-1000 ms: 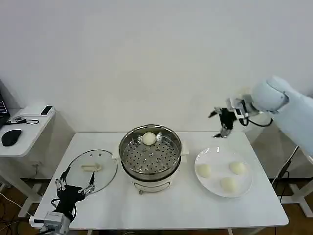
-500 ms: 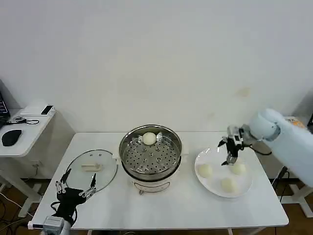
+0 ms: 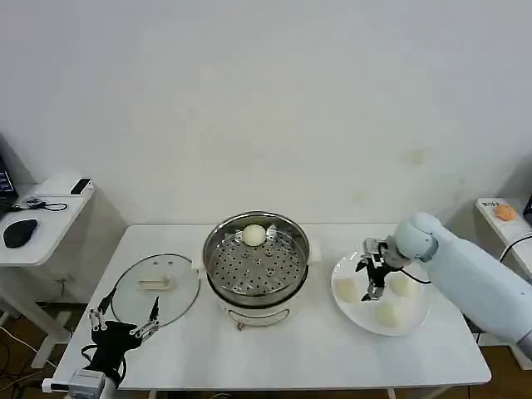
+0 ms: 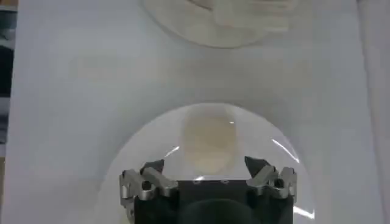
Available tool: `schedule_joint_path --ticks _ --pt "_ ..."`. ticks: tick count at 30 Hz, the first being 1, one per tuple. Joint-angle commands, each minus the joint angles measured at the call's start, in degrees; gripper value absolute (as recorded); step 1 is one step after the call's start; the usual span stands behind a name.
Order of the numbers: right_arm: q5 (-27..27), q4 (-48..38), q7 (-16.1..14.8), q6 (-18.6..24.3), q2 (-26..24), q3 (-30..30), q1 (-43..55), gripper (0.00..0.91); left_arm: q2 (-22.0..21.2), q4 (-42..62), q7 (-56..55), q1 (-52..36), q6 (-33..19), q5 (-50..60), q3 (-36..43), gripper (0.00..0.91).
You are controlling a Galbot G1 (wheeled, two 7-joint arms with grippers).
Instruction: Take steamed baozi put them in steamer then cover it.
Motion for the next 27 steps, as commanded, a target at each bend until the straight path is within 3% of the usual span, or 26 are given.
schedule_joint_path --ticks 1,27 --pt "-2.1 -2.7 0.7 0.4 2.4 0.9 -1.7 0.907 0.0 -0.2 0.1 0.1 0.1 0.0 0.1 0.907" --pt "-4.3 -10.1 1.3 2.7 7.3 -0.4 0.8 0.907 0.2 1.7 0.0 -0.8 0.1 -0.3 -0.3 0.907"
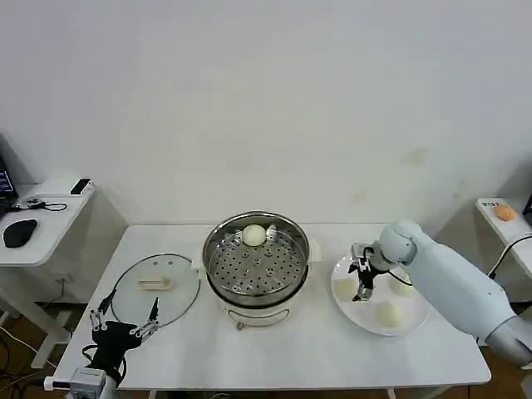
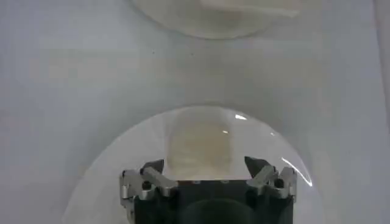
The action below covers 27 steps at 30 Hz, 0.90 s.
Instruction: Take steamed baozi put them in steamer then cover it.
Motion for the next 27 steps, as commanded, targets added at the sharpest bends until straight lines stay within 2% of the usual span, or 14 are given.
schedule_joint_path --ticks 1,12,18,27 --pt "-0.5 -2.3 -0.2 0.5 1.4 -0.3 0.3 0.907 0.0 0.5 0.0 -0.1 0.0 0.0 -0.1 0.907" --pt "0.1 -3.2 -0.5 0.5 1.9 -0.7 0.8 0.907 0.0 1.4 0.1 -1.1 0.1 0.0 0.0 0.907" --pt "0.2 -3.4 -0.5 0.6 2.0 -0.6 0.9 0.766 0.1 1.7 0.0 -1.2 0.1 0.0 0.0 0.907" --pt "0.6 -3.2 -0.3 0.5 1.9 -0.1 0.8 0.685 0.0 1.9 0.0 -1.4 0.1 0.1 0.1 0.907"
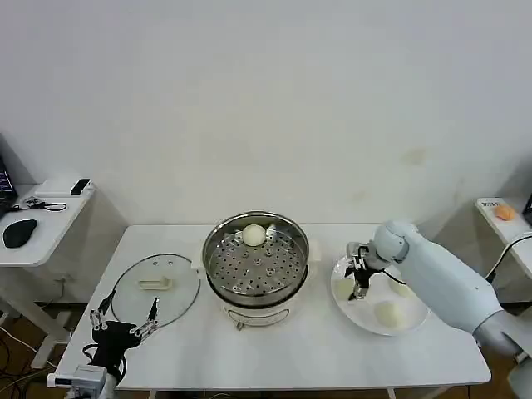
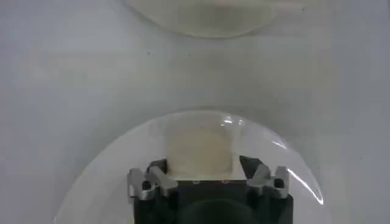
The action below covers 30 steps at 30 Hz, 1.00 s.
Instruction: Take steamed baozi put them in steamer then cover it.
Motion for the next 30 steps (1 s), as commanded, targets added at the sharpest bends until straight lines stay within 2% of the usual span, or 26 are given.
schedule_joint_path --ticks 1,12,19,24,30 --pt "0.1 0.0 0.1 0.0 0.0 0.1 0.0 0.685 0.0 0.1 0.0 0.0 0.0 0.1 0.0 0.907" --pt "3.0 5.9 -0.9 -1.6 -5.0 -2.0 4.6 0.685 -0.3 1.1 0.1 -0.8 0.0 0.2 0.6 0.907" --pt "9.8 11.9 -2.3 -4.0 -8.7 -9.5 16.0 0.685 0.2 1.5 0.3 -1.8 0.0 0.0 1.0 0.907" --pt "14.6 13.4 -2.7 -5.2 -7.5 -16.3 27.7 0.685 0.3 1.6 0.3 -2.4 0.0 -0.2 1.1 0.907" --pt "20.4 12.7 -3.0 -7.0 -3.0 -22.8 37.6 0.685 0.5 1.6 0.2 -2.7 -0.1 -0.2 1.0 0.907"
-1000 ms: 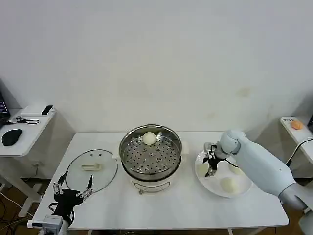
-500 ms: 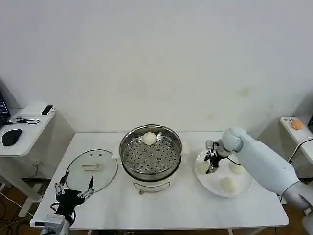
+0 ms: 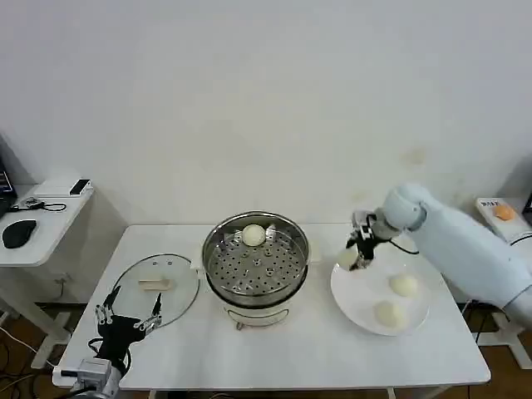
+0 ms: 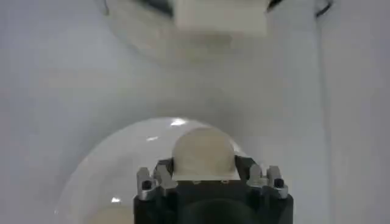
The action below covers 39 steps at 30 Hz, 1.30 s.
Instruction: Take steamed baozi put them in steamer then cover it.
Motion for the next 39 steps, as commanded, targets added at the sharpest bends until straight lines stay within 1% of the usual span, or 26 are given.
schedule_joint_path --ticks 1,3,6,10,16,17,19,27,32,39 --pt "10.2 1.9 -0.6 -2.8 4.0 -10.9 18.5 0.685 0.4 -0.1 0.0 -0.1 0.0 0.0 0.0 0.907" --pt "12.7 0.9 -0.6 -4.1 7.1 -12.2 20.6 0.685 0.6 -0.1 0.0 -0.1 0.0 -0.1 -0.2 0.907" --pt "14.7 -0.2 -0.6 -5.0 11.0 -13.8 22.3 0.685 0.7 -0.1 0.0 -0.2 0.0 -0.1 -0.3 0.907" --pt "15.9 -1.9 -0.4 -5.8 16.6 -15.0 22.0 0.685 0.3 -0.3 0.0 -0.2 0.0 -0.1 0.1 0.907" --pt "17.2 -5.4 0.1 -6.7 24.2 -14.9 19.5 0.685 -0.5 -0.9 -0.1 -0.2 0.0 -0.2 0.4 0.907" --pt "17.1 -5.6 0.1 -6.7 24.5 -14.9 19.3 0.685 -0.6 -0.9 0.0 -0.3 0.0 -0.3 0.4 0.907" --pt "16.7 -7.5 0.6 -6.6 26.9 -14.8 17.6 0.685 -0.7 -0.8 -0.1 -0.6 0.0 -0.5 0.4 0.907" --pt "14.5 -12.0 1.1 -6.0 31.9 -14.9 13.2 0.685 -0.8 -0.7 -0.1 -0.8 -0.1 -1.0 0.3 0.907" --pt "14.0 -14.3 1.8 -5.8 34.1 -14.9 11.2 0.675 -0.8 -0.7 -0.2 -1.0 -0.1 -1.3 0.2 0.907" --pt "12.0 -17.3 2.3 -5.4 36.5 -14.8 8.9 0.685 -0.8 -0.6 -0.2 -0.9 -0.1 -1.4 0.1 0.907"
